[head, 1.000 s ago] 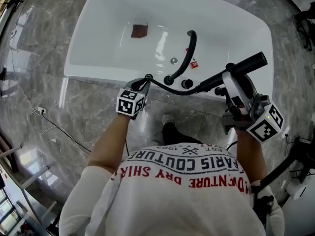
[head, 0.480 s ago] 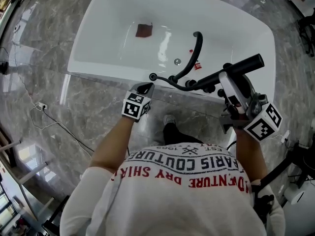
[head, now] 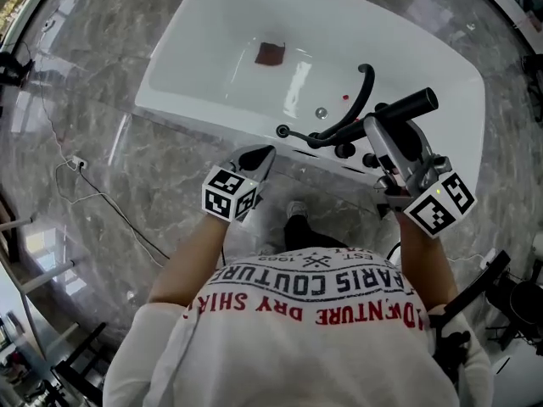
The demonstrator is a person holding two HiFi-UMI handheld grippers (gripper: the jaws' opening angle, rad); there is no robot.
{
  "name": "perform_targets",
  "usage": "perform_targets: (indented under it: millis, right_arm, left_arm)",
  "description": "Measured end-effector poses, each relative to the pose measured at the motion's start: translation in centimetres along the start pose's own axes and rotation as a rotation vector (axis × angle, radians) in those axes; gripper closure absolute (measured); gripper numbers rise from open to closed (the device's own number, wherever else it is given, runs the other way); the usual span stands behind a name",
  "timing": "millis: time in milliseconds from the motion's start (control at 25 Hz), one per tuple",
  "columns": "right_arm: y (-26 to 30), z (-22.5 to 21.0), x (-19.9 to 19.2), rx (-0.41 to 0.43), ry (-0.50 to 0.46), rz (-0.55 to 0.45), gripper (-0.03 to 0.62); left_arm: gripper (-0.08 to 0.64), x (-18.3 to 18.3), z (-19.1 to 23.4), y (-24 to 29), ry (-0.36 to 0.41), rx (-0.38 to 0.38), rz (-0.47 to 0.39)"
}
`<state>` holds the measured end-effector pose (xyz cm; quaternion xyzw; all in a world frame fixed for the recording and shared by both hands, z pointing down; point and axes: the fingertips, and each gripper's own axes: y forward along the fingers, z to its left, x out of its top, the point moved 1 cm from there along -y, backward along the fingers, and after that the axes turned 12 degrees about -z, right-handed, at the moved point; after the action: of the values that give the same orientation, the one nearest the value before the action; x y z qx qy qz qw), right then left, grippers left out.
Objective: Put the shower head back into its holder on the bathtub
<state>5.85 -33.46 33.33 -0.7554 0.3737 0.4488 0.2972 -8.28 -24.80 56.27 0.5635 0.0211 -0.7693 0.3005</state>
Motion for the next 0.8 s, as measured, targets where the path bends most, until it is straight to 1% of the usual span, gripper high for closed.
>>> perform_targets:
  millis: [120,320,480,600,800]
  right_arm:
    - [0.9,0.3,-1.4,-0.004,-0.015,0.027,0.454]
    - [2.8,0.9,-4.3,-0.007,-0.080,0.068,0.454]
    - [4.1,0.7,-6.9,-0.010,-0.131,0.110,0.454]
    - [4.4,-0.1,-9.1,-0.025,-0.146,0.145,0.454]
    - [5.2,-0.9,-13.8,-0.040,-0.159,0.217,0.454]
  left_arm:
    - [0.560,1.6,-1.0,-2.0,-0.005,-0.003,-0.044]
    - [0.560,4.3,-2.4,-6.0,-0.006,-0.011,-0.116]
    - [0.560,6.0,-3.3,-8.3,0.015,-0.025,-0.144]
    - [0.560,6.1,-4.0,-9.4,0.017,-0.039,-0.150]
    - [0.558,5.6,-3.9,-11.5,-0.010,-0.012,-0.156]
